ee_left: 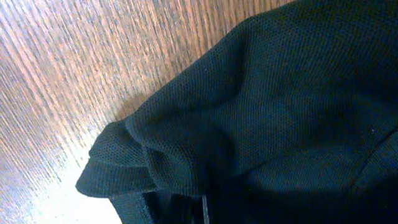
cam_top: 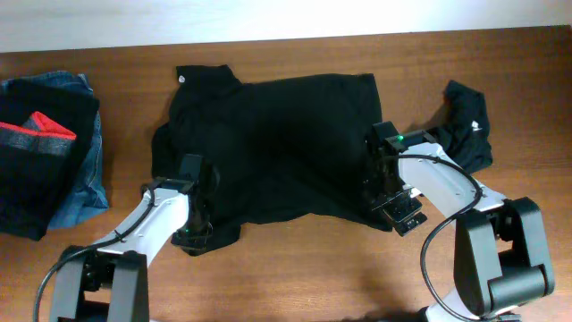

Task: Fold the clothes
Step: 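Lift the bottom hem with both grippers and fold it up toward the collar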

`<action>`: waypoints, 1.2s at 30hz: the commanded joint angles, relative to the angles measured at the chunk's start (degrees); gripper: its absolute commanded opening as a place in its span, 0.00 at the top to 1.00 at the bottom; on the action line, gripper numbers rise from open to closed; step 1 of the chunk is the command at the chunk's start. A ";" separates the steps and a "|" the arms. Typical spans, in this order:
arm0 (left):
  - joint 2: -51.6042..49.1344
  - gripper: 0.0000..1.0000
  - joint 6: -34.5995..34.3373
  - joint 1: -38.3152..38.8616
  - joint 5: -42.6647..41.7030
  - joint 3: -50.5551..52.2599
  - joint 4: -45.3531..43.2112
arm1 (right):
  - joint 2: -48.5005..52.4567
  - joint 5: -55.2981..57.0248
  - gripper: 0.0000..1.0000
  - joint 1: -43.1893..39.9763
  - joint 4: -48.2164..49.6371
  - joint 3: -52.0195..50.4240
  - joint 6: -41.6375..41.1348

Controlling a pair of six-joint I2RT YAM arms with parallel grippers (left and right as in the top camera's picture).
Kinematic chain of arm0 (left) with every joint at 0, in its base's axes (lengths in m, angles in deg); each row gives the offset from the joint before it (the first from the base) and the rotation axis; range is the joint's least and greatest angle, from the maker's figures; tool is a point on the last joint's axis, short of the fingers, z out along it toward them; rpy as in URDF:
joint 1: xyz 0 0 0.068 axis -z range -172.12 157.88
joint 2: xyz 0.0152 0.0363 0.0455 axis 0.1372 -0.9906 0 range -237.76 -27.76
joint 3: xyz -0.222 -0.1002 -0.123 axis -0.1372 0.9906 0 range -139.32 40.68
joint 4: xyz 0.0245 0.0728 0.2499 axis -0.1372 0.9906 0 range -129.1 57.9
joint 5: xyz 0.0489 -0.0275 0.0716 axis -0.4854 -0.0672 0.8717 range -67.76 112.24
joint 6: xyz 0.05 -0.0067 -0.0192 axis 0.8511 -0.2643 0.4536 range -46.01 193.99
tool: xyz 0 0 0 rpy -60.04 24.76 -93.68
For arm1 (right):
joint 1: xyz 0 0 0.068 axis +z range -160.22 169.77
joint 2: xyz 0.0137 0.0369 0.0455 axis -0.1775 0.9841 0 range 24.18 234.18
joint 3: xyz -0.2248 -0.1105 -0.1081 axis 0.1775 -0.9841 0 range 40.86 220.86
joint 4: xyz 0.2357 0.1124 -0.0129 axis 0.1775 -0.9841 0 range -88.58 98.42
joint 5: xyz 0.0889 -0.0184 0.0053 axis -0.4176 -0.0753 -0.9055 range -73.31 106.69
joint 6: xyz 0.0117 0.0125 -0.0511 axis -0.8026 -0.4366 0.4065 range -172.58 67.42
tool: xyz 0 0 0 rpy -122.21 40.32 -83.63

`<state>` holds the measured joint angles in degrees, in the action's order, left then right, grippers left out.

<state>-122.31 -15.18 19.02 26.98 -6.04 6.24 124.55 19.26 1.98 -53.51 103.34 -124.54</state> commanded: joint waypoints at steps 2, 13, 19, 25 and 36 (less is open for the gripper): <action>-4.76 0.99 0.07 -0.55 3.74 5.42 0.48 | 0.39 0.87 0.00 0.55 4.59 -3.74 -0.55; -4.76 0.99 0.07 -0.55 5.18 5.42 -0.31 | 0.39 5.27 0.21 0.50 13.92 -7.85 3.10; -4.76 0.99 0.07 -0.55 5.20 5.42 -0.28 | 0.39 5.22 0.38 0.55 14.29 -8.44 7.17; -4.76 0.99 0.07 -0.55 3.43 5.42 -0.94 | 0.39 5.22 0.21 0.52 12.41 -9.18 8.57; -4.76 1.00 -5.38 -1.33 8.79 5.42 -4.11 | 0.39 2.27 0.15 0.55 12.70 -9.18 8.55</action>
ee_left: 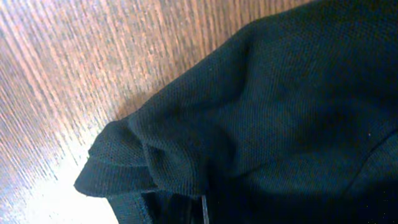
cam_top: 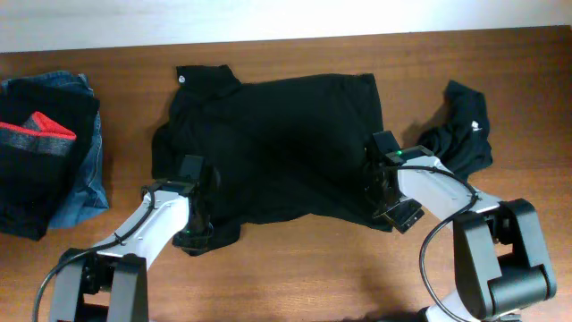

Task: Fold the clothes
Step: 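Lift the bottom hem with both grippers and fold it up toward the collar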

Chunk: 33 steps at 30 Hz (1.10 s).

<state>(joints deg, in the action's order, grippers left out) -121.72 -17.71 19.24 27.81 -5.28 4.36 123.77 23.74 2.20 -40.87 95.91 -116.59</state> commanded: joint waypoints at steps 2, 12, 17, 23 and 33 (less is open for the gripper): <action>-5.35 1.00 -3.28 -2.54 7.78 4.66 -1.42 | 1.18 -5.05 0.14 0.33 0.09 -1.75 0.59; -5.35 0.99 -5.18 -5.64 7.74 4.66 -1.38 | 1.18 -5.27 0.15 4.81 8.50 -3.28 0.52; -5.35 1.00 -5.16 -5.64 7.78 4.66 -1.44 | 1.18 -3.37 0.59 5.73 11.58 -5.42 0.57; -5.35 0.99 -5.11 -5.64 7.78 4.66 -0.09 | 1.18 -0.26 0.96 5.44 10.95 -5.42 0.61; 2.03 0.99 -5.07 -5.62 7.82 4.28 7.91 | -3.23 2.69 0.96 3.61 -1.49 1.84 0.87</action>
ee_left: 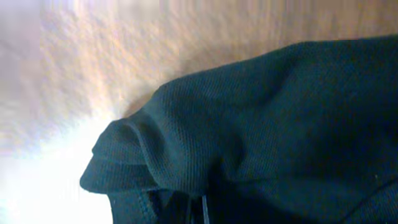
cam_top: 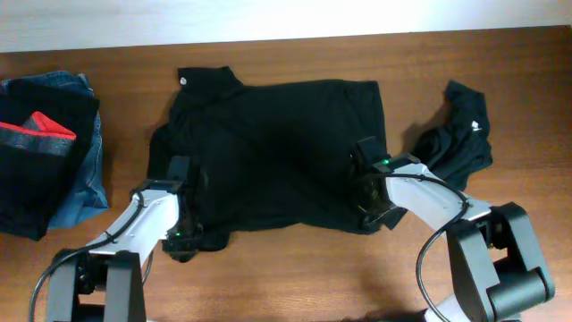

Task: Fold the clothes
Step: 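Lift the bottom hem with both grippers and fold it up toward the collar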

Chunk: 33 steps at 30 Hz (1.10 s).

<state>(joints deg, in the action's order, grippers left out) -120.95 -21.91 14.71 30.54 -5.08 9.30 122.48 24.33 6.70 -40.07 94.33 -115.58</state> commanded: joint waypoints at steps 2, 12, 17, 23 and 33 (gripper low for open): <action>4.63 0.99 -0.66 -1.09 5.11 4.02 3.87 | -2.93 2.08 0.96 -0.87 -4.66 5.84 0.46; 24.26 0.99 -0.24 -1.09 11.63 3.98 2.84 | -4.57 2.01 0.96 -0.90 -11.76 11.82 0.42; 24.70 0.99 1.55 -0.87 14.05 3.98 -5.88 | -4.57 2.08 0.96 -0.90 -8.28 11.80 0.17; 20.09 0.99 1.68 -0.87 15.39 3.98 -13.73 | -3.85 2.12 0.96 -0.90 -0.72 11.78 0.20; 9.90 0.99 3.21 1.25 15.56 3.98 -32.39 | 0.44 5.07 0.96 -0.90 6.19 11.72 0.20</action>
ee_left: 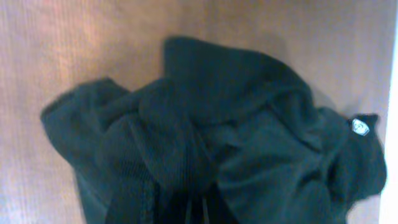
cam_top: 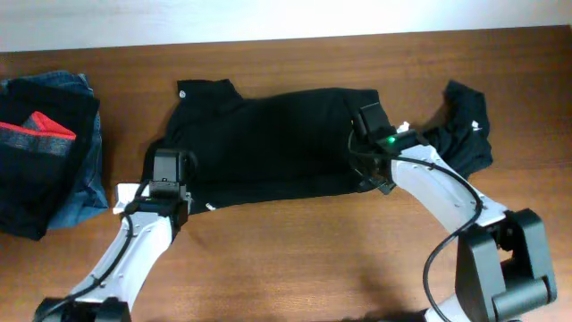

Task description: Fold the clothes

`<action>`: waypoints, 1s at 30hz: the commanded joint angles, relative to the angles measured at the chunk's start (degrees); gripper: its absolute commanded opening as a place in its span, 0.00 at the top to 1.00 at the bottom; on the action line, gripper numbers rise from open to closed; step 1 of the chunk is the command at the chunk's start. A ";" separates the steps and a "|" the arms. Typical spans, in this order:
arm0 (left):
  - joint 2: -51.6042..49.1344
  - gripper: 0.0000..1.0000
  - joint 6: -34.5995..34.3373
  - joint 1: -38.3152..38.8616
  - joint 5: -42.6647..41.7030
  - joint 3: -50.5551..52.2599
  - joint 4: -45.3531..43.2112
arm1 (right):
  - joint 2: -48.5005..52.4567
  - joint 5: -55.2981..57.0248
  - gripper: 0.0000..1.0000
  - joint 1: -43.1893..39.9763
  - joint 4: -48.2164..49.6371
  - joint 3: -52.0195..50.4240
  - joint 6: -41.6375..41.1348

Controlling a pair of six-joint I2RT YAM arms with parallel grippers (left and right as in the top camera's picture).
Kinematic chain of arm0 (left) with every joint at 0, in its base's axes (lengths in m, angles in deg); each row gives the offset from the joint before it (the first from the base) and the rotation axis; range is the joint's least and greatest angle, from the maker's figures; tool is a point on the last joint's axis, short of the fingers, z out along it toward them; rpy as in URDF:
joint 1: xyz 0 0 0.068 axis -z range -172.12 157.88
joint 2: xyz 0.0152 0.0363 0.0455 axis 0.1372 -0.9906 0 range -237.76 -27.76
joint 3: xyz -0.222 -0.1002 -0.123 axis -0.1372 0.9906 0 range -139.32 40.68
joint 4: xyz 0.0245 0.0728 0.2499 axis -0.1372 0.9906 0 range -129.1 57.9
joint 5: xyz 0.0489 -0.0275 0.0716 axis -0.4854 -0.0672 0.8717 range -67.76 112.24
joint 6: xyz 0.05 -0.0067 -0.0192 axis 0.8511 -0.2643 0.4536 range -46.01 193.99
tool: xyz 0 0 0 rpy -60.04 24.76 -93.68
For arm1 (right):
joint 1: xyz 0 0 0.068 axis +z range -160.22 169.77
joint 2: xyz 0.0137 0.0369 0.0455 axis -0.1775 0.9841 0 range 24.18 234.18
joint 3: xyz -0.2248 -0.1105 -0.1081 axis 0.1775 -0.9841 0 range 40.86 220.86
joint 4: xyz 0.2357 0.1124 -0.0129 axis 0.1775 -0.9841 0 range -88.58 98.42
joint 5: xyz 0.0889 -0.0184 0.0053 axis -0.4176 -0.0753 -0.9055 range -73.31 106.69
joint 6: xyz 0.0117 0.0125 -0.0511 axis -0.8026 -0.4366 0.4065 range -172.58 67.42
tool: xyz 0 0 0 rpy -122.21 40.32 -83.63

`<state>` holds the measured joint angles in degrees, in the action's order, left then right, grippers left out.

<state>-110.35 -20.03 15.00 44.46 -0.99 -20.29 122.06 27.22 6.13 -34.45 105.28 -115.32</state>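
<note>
A black polo shirt point(cam_top: 268, 143) lies across the middle of the table, collar point(cam_top: 204, 89) at the far left. Its near part is raised and drawn toward the far side. My left gripper point(cam_top: 170, 183) is shut on the shirt's left hem corner. My right gripper point(cam_top: 365, 154) is shut on the right hem corner. The left wrist view shows the shirt point(ee_left: 236, 124) bunched below the camera, its collar tag point(ee_left: 359, 126) at the right. Cloth hides the left gripper point(ee_left: 202, 210) there.
A pile of folded clothes point(cam_top: 45, 152), jeans with dark and red cloth on top, sits at the left edge. Another crumpled black garment point(cam_top: 465, 125) lies at the right, just past my right arm. Bare wooden table point(cam_top: 295, 268) runs along the front.
Both grippers have moved toward the far side with the hem corners in them. The shirt's near edge now lies further from the front, and the left wrist camera sits higher above the cloth.
Both grippers sat low at the shirt's near corners, shut on the hem, with the shirt spread flat. They stayed so at the second moment. Then the corners had shifted inward and up a little. Now the hem is carried over the shirt's body.
</note>
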 commanded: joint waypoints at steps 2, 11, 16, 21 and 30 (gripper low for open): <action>-0.70 0.99 3.17 1.29 1.77 -0.11 -5.86 | 0.87 2.21 0.96 -0.37 1.18 0.76 -0.07; -0.72 0.99 7.63 1.42 4.02 -0.11 -12.39 | 0.98 2.40 0.96 -1.49 5.25 0.74 -0.46; -0.72 0.99 7.65 1.42 6.16 -0.11 -14.19 | 1.20 2.36 0.96 -4.39 6.56 0.74 -0.68; -1.92 1.00 8.70 1.42 6.75 -0.11 -17.64 | 2.78 1.97 0.96 -6.49 8.15 0.74 -0.66; -9.09 0.99 10.23 1.42 7.67 -0.11 -24.76 | 4.76 2.03 0.96 -6.67 10.54 0.74 -0.44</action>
<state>-117.52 -12.10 16.51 49.25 -0.88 -42.26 126.56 27.76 0.19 -24.81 105.28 -115.58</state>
